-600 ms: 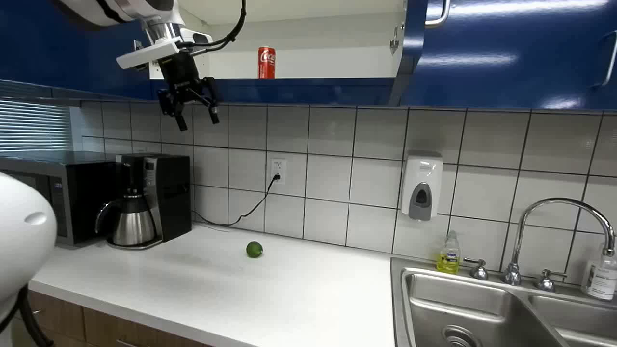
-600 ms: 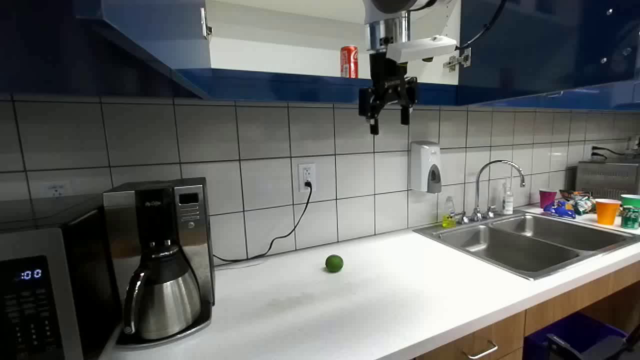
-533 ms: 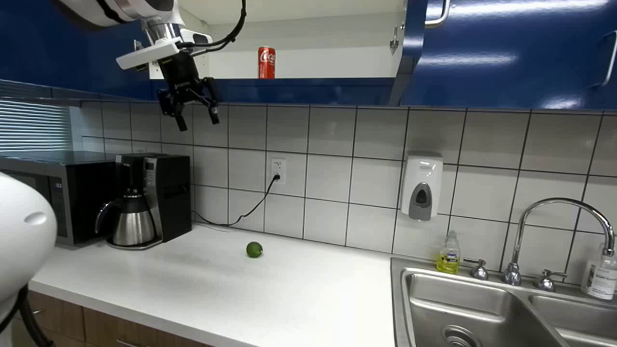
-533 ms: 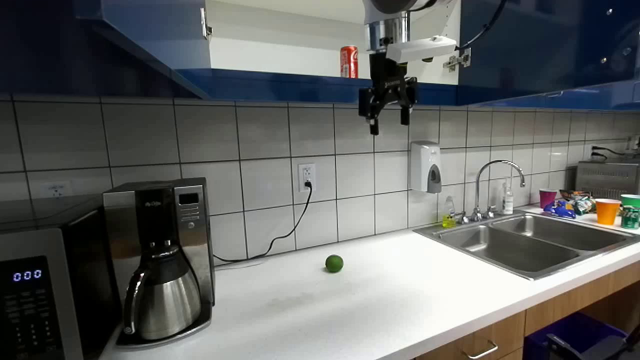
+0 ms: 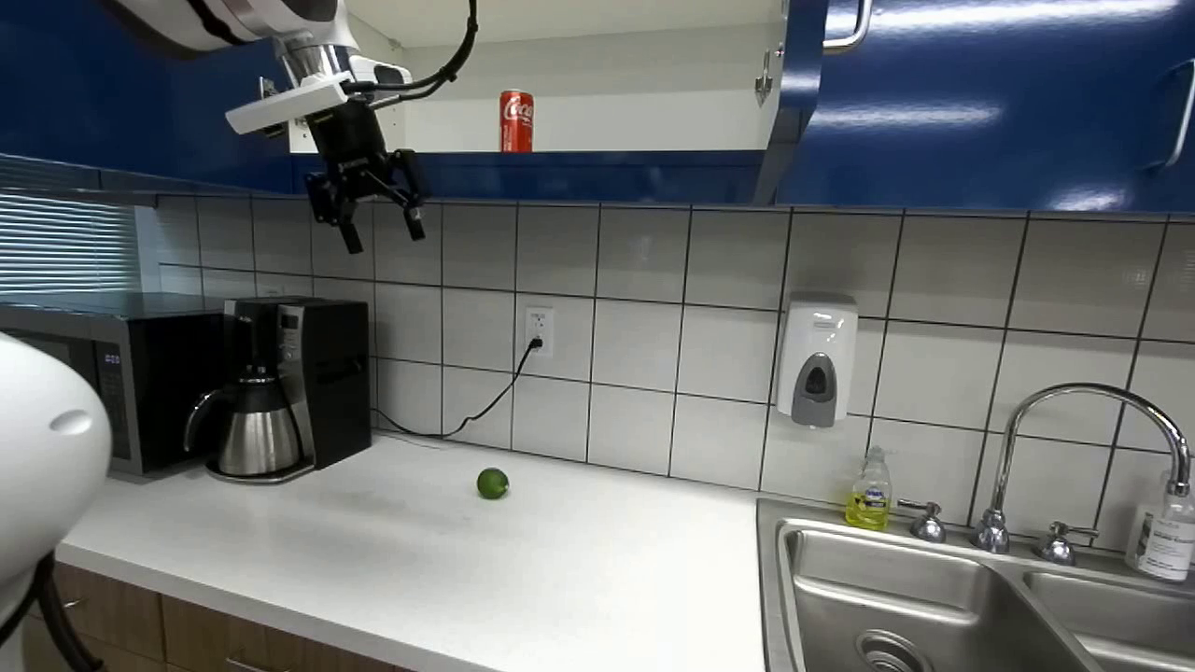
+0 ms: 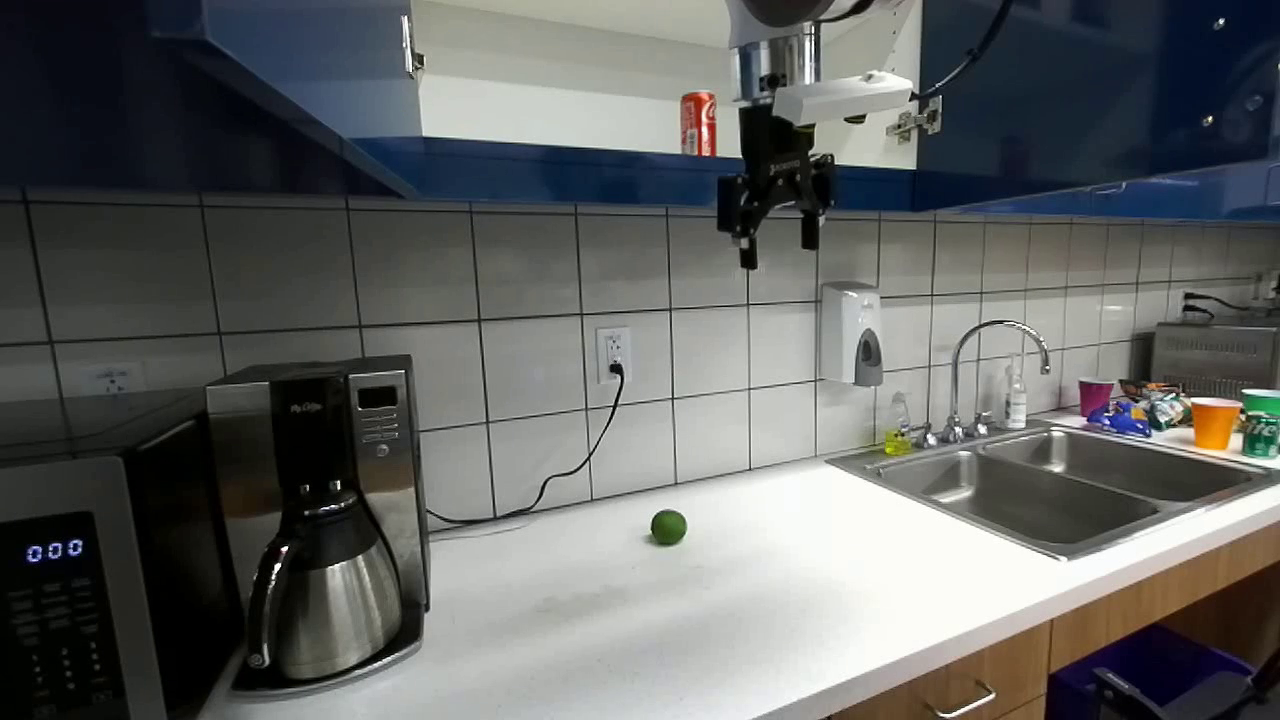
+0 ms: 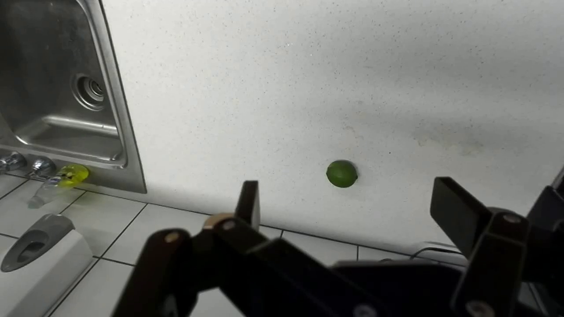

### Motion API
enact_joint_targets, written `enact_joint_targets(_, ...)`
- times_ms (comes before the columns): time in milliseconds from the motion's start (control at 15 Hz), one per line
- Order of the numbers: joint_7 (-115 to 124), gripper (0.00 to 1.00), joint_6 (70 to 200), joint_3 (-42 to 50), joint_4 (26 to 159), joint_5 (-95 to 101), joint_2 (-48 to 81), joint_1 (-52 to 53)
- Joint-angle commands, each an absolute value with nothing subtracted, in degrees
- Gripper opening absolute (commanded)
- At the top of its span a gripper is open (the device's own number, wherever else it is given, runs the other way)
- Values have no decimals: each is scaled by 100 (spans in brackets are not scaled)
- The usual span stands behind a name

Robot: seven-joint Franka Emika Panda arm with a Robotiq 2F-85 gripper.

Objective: Remove the can from the top cabinet

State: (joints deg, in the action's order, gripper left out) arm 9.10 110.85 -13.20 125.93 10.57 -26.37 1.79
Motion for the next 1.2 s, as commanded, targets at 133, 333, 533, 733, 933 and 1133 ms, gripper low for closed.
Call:
enact_joint_targets(133, 1126, 100, 11119, -1224, 12073, 1204, -2548, 209)
enact_joint_targets(333, 1200, 100, 11152, -1212, 11721, 1244, -2503, 181)
enact_joint_targets(533, 1283, 100, 11212, -1185, 11399, 1297, -2473, 145)
enact_joint_targets(733, 1380, 100, 11237, -1139, 11072, 1346, -2397, 71)
enact_joint_targets(933, 1462, 100, 11281, -1077, 10723, 1477, -2262, -5)
enact_joint_targets(1133, 1543, 100, 11385, -1041, 10371, 1647, -2065, -65)
